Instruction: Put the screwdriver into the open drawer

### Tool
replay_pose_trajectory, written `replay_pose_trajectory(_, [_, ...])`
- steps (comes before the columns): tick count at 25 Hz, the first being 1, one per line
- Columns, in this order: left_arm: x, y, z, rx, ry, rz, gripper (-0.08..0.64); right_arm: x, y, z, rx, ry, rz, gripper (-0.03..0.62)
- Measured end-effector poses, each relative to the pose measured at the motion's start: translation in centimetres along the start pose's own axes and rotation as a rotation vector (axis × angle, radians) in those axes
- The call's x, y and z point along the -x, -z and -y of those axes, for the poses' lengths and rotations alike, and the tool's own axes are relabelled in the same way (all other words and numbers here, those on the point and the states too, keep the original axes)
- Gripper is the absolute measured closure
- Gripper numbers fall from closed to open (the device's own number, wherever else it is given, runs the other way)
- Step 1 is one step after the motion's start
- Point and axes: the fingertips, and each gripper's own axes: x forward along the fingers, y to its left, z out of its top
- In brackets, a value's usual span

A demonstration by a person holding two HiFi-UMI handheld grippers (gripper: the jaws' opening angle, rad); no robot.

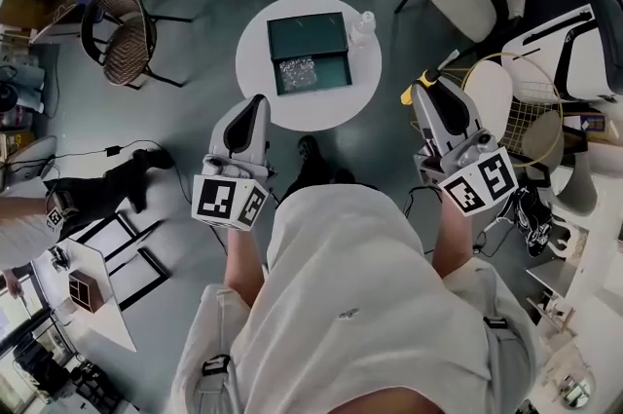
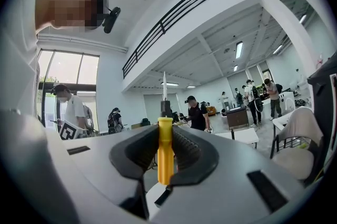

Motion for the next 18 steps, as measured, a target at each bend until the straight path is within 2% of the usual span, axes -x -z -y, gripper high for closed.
replay_pose_trajectory(10, [-2.9,-0.9,-5.7,0.004,0.049,-0.003,0.549,-5.6,0.4,-0.6,-0.011,0.03,0.009,0.511])
replay_pose_trajectory(18, [-3.7,-0.5,-8.0,0.017,0.068,-0.011,0.549,-7.8,0.7,-0.7,-0.008,0.049,-0.009,0.511])
